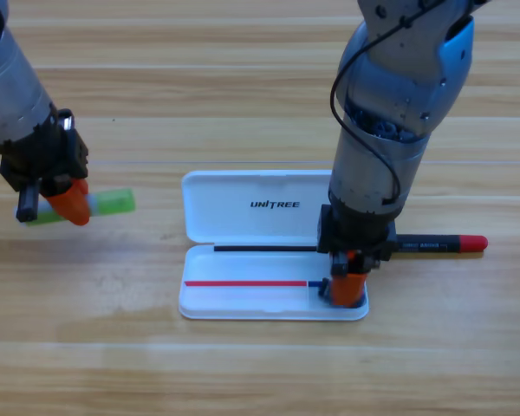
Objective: Clean up eraser and pencils
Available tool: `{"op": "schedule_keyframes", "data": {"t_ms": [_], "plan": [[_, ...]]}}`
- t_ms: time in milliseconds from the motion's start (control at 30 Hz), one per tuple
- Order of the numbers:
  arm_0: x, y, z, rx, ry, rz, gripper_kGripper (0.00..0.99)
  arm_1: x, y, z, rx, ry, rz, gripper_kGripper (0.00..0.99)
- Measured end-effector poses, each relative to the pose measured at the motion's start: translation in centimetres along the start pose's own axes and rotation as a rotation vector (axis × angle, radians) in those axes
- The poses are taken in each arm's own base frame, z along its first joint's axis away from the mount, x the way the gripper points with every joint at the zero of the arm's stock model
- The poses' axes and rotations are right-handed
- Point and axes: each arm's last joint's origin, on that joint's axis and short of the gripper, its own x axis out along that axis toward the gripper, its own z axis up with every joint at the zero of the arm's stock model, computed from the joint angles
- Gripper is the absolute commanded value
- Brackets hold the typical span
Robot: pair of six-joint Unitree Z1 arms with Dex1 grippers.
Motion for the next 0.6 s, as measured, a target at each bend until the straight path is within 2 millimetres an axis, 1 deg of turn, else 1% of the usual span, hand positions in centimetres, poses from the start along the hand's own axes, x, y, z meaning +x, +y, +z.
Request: {"op": "schedule_keyframes", "data": {"t_ms": [167,267,333,400,500,567,600], "plan": [[-0.1,0.0,0.0,0.0,-0.001,0.001,0.0,-0.1,0.0,0.0,0.011,-0.002,-0.001,0.931],[-0.6,-0.1,-0.1,0.0,0.0,0.001,0.0,-1.0,0.5,-0.6,0.012,-0.008,-0.005,0.937],[-1.2,-0.1,-0.1,-0.002,-0.001,0.006,0.0,-2.6,1.2,-1.6,0.007,-0.02,-0.015,0.939],[-2.2,0.3,0.2,-0.012,-0.012,0.021,0.0,-4.9,2.2,-2.9,-0.021,-0.041,-0.037,0.957],[-4.0,0.3,1.4,-0.002,-0.049,0.056,0.0,-7.7,3.1,-5.3,-0.03,-0.05,-0.097,0.988],[-4.8,-0.2,2.5,0.02,-0.073,0.067,0.0,-8.2,3.0,-6.8,-0.031,-0.03,-0.119,0.99],[-5.1,-0.5,3.1,0.032,-0.082,0.068,0.0,-8.1,2.7,-7.5,-0.029,-0.012,-0.124,0.989]]}}
